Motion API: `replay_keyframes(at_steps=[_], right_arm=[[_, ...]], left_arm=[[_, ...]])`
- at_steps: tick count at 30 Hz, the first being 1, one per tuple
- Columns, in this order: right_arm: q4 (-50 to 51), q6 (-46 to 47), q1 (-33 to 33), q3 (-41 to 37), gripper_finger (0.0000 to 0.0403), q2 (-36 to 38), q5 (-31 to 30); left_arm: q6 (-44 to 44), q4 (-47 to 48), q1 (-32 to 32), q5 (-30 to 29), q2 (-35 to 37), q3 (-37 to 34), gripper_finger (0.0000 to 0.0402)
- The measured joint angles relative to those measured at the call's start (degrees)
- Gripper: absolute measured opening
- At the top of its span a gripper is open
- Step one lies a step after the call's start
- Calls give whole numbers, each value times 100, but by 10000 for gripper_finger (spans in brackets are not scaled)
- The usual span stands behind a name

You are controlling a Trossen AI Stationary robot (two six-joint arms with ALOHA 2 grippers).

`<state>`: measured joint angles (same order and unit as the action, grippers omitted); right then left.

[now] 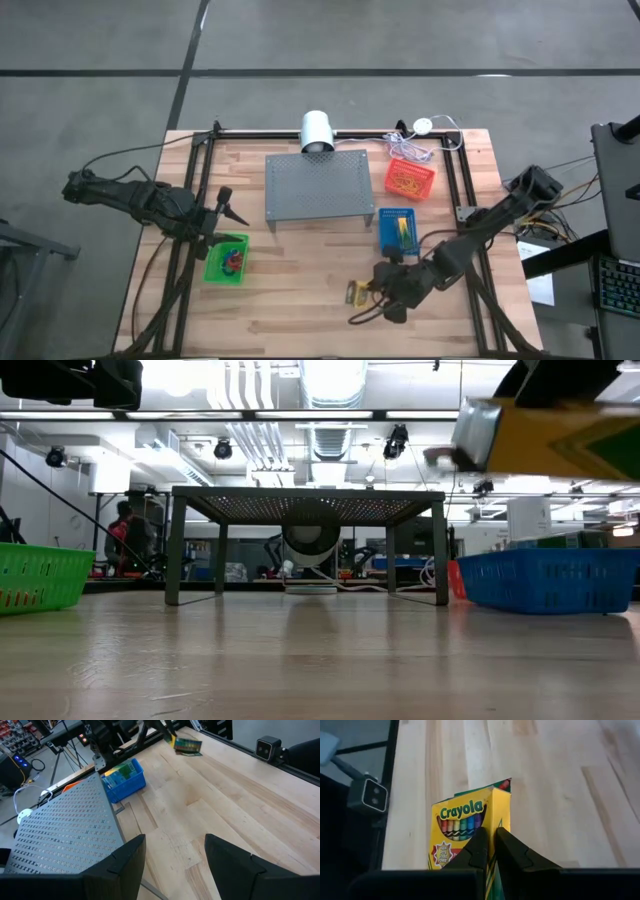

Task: Pick & Place Office Desk Supplies
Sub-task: Put the yellow crayons into the blue bin

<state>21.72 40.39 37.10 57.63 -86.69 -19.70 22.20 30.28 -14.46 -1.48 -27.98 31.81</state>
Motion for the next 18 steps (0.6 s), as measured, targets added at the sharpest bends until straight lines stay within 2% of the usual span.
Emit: replay_keyframes(at_steps=[3,8,18], right_arm=[[99,78,12,0,17,214,-63],[461,955,15,4,17,628,-529],[1189,2240,81,4,17,885,-890]], left_arm=[[0,0,0,0,-1,0,209],[0,0,0,1,0,0,209],[0,0,0,-1,0,0,209]])
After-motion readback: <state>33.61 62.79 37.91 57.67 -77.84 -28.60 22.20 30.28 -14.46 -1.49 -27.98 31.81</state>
